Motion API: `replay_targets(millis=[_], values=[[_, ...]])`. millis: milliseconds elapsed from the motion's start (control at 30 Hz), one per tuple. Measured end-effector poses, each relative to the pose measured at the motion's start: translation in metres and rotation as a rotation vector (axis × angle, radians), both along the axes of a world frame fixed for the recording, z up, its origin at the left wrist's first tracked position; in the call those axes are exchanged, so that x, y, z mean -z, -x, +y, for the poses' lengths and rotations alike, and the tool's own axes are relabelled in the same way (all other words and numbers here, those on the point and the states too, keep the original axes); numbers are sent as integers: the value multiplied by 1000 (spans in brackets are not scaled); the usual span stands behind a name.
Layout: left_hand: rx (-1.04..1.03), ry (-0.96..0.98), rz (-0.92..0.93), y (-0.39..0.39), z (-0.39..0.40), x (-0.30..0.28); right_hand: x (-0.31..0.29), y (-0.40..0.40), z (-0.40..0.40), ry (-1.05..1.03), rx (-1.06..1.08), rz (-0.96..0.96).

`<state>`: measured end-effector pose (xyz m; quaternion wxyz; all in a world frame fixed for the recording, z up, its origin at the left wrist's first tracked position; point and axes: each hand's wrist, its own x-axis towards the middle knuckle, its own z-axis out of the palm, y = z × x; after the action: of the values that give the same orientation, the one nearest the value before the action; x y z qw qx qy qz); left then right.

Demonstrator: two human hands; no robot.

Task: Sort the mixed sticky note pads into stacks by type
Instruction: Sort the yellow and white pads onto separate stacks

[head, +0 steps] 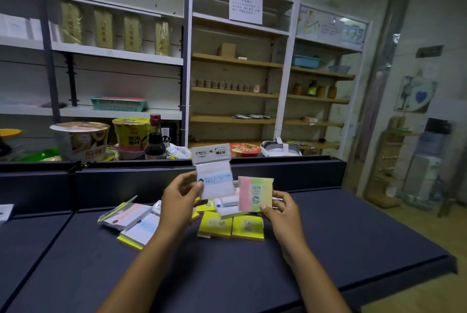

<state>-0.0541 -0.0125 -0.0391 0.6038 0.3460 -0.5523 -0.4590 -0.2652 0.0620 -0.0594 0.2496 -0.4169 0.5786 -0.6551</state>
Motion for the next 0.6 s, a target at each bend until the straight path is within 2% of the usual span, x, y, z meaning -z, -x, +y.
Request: replay_targets(millis=[100, 300, 600], values=[[19, 12, 42, -23, 16, 4, -8, -20, 14, 48, -7, -24], [-36, 129, -33, -96, 42, -2, -26, -84, 35, 131, -33, -61], [-129, 179, -73, -209, 79, -2, -26, -187, 49, 171, -121, -58]])
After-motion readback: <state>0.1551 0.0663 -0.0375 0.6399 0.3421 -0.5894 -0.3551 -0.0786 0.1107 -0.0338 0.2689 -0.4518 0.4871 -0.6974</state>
